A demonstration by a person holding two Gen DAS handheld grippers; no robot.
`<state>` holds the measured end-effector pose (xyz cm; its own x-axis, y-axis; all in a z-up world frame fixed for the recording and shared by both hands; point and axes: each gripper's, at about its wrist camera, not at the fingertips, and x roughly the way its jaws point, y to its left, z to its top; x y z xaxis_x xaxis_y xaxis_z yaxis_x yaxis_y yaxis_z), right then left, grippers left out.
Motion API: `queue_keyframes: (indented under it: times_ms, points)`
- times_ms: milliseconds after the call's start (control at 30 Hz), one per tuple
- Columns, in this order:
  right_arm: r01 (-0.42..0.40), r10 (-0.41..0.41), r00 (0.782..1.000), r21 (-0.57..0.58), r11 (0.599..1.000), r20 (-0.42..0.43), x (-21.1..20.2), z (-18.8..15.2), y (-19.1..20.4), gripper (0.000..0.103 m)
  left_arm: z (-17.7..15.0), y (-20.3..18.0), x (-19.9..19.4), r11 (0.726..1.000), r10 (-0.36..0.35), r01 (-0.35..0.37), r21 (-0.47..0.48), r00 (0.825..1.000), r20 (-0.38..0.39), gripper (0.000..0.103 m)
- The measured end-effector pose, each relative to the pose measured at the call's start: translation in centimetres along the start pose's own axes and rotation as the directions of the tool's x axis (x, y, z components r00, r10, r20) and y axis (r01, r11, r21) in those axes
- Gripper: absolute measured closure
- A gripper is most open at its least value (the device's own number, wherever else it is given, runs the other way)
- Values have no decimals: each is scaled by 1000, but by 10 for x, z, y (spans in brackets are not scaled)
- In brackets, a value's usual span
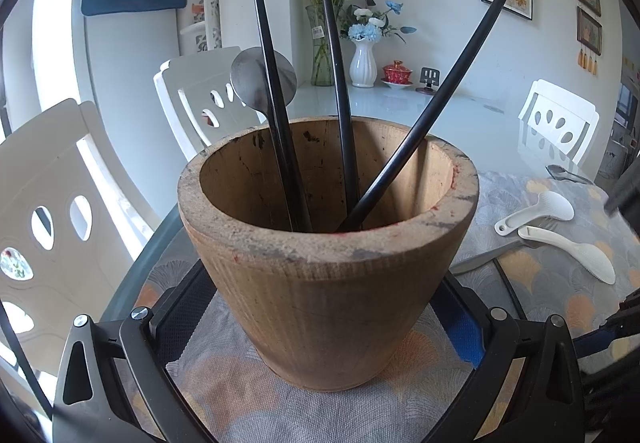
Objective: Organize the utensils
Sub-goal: 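Return the right tool to the cloth and grasp another black chopstick, then carry the chopstick over the pot, lower it in, open the right tool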
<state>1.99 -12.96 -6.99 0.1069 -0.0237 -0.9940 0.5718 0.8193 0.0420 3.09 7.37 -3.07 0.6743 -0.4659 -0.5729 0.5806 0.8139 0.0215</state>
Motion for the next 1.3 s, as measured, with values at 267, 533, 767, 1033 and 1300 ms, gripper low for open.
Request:
queue_keyframes:
  times_ms: [267, 533, 767, 1033, 1300]
  points:
    - [-214, 202, 976, 186, 959, 80, -6, -6, -39, 97, 0, -2, 1, 1000, 5, -5, 3, 1000, 3, 1]
    - [-492, 457, 870, 281, 824, 183, -12, -29, -59, 98, 0, -2, 1, 1000, 6, -6, 4, 1000, 4, 1]
    - [-507, 467, 847, 123, 853, 254, -40, -26, -35, 98, 1, -1, 0, 1000, 5, -5, 3, 1000, 7, 1]
    - [-538, 503, 786, -4, 843, 358, -68, -4, -6, 98, 0, -2, 0, 1000, 6, -6, 5, 1000, 7, 1]
    - [-494, 465, 774, -50, 868, 431, -104, 3, -2, 98, 1, -1, 0, 1000, 5, -5, 4, 1000, 7, 1]
